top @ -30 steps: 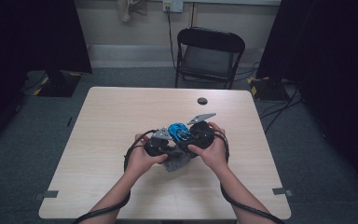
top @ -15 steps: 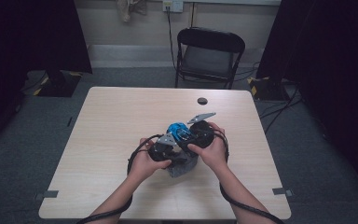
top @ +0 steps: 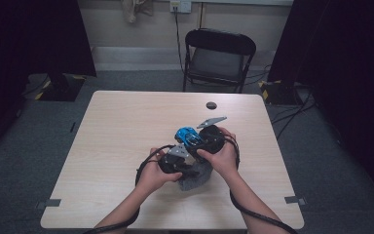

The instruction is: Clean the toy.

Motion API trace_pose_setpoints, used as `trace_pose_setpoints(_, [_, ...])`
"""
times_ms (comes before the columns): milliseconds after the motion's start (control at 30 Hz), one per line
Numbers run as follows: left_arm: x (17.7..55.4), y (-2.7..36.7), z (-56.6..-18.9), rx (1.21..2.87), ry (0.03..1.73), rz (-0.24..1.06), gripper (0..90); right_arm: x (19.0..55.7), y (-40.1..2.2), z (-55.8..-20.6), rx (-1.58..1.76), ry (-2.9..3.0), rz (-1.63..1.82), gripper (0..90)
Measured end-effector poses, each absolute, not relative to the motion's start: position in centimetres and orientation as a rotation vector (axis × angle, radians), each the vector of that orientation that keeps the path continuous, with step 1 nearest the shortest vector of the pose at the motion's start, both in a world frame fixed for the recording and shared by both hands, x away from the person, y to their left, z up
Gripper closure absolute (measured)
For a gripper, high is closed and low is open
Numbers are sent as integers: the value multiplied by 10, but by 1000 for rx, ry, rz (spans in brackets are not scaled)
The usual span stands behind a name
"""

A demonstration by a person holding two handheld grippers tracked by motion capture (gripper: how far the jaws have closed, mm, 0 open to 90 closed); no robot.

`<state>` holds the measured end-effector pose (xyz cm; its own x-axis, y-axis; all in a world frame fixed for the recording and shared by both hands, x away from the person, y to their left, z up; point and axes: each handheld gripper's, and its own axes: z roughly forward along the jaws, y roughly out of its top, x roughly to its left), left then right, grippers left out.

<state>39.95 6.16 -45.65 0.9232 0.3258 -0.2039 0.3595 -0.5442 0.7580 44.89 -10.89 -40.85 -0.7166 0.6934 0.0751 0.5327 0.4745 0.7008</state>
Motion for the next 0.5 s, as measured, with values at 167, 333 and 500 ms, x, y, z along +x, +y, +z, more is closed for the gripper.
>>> trace_pose_setpoints(167, [395,60,-459,2183,465,-76,727,451,-111,-410,1075,2498,1074,287])
trace_pose_setpoints(333, [394,61,-460,2198,456,-73,727,451,-113,-409,1079,2489,1075,287])
trace_pose_setpoints(500, [396,71,-464,2207,488,-64,726,451,-115,-407,1078,2483,1083,287])
